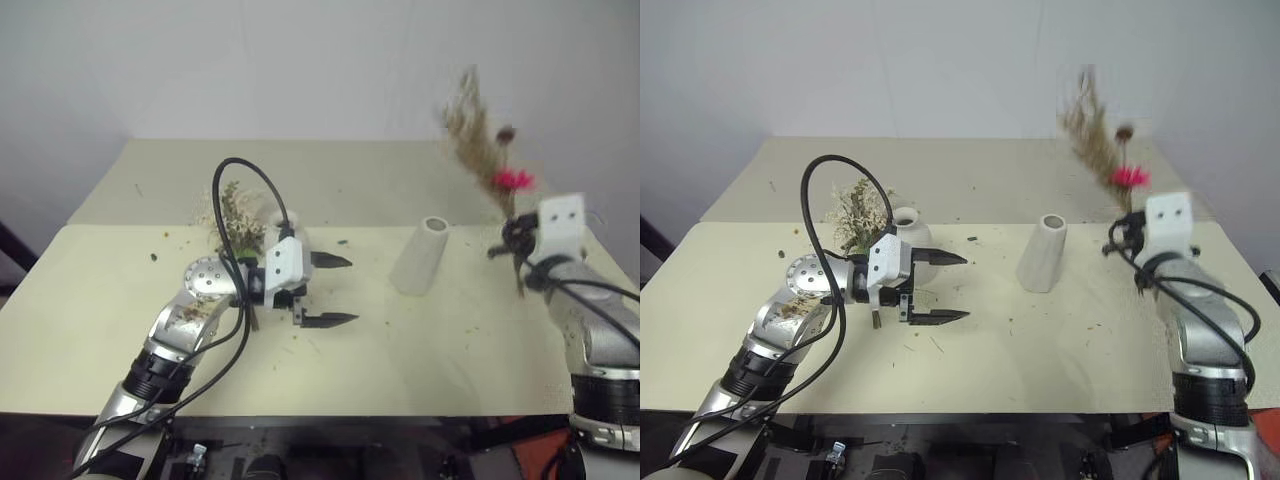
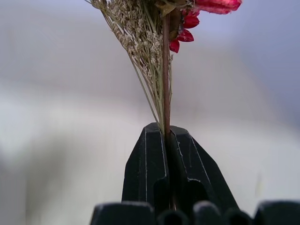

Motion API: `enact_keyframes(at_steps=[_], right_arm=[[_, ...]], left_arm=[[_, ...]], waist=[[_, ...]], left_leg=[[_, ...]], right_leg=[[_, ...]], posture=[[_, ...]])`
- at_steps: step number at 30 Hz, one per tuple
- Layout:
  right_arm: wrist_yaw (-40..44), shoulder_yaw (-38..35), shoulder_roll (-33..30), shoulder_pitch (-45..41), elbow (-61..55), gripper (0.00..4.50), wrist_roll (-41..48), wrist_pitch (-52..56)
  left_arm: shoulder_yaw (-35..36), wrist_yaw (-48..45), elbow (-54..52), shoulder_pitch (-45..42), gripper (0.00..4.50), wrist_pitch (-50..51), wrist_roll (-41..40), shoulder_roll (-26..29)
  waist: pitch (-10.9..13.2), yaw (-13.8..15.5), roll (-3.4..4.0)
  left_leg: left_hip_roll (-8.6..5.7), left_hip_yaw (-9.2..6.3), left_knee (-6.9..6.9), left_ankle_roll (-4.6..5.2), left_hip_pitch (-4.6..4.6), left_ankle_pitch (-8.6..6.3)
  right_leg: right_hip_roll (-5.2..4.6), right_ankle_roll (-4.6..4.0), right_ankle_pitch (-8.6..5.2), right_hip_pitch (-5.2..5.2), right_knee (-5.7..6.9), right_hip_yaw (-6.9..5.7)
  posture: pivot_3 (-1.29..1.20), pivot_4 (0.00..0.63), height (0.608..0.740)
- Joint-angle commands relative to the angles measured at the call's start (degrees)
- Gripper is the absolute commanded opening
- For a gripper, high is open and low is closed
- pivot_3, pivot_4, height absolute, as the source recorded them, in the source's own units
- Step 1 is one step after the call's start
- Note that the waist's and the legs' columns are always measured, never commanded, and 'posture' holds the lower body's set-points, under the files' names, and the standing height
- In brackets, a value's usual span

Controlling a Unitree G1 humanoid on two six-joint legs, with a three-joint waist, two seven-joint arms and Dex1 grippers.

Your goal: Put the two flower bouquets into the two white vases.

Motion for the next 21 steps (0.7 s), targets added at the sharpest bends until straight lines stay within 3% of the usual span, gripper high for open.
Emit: enact_keyframes(at_steps=[1,9,21], right_arm=[[0.6,-4.1,3.3,-5.0,-3.6,0.02,5.7,-5.1],[9.3,-5.7,11.8,-13.1,2.9,0.02,18.7,-11.7],[12.8,-2.8,13.9,-14.2,13.9,0.02,17.1,-18.0]], left_arm=[[0.7,0.8,-0.7,-1.1,4.50,-1.0,-0.1,-0.6],[2.1,1.5,-0.6,-0.4,4.50,-1.1,-0.3,0.4],[3.1,3.4,-2.7,1.6,4.50,0.0,-0.5,1.7]], waist=[[0.0,0.1,0.00],[0.0,0.2,0.01],[0.0,0.2,0.03]], left_leg=[[0.00,-0.02,0.00,0.00,0.01,0.00],[0.00,-0.02,0.00,0.00,0.01,0.00],[0.00,-0.03,-0.04,0.00,0.00,0.00]], right_leg=[[0.00,0.00,0.00,0.02,0.00,-0.01],[0.00,-0.39,0.24,0.02,0.00,-0.01],[0.00,-0.42,0.25,-0.02,0.02,-0.02]], posture=[[0.00,0.150,0.740],[0.00,0.150,0.740],[0.00,0.150,0.740]])
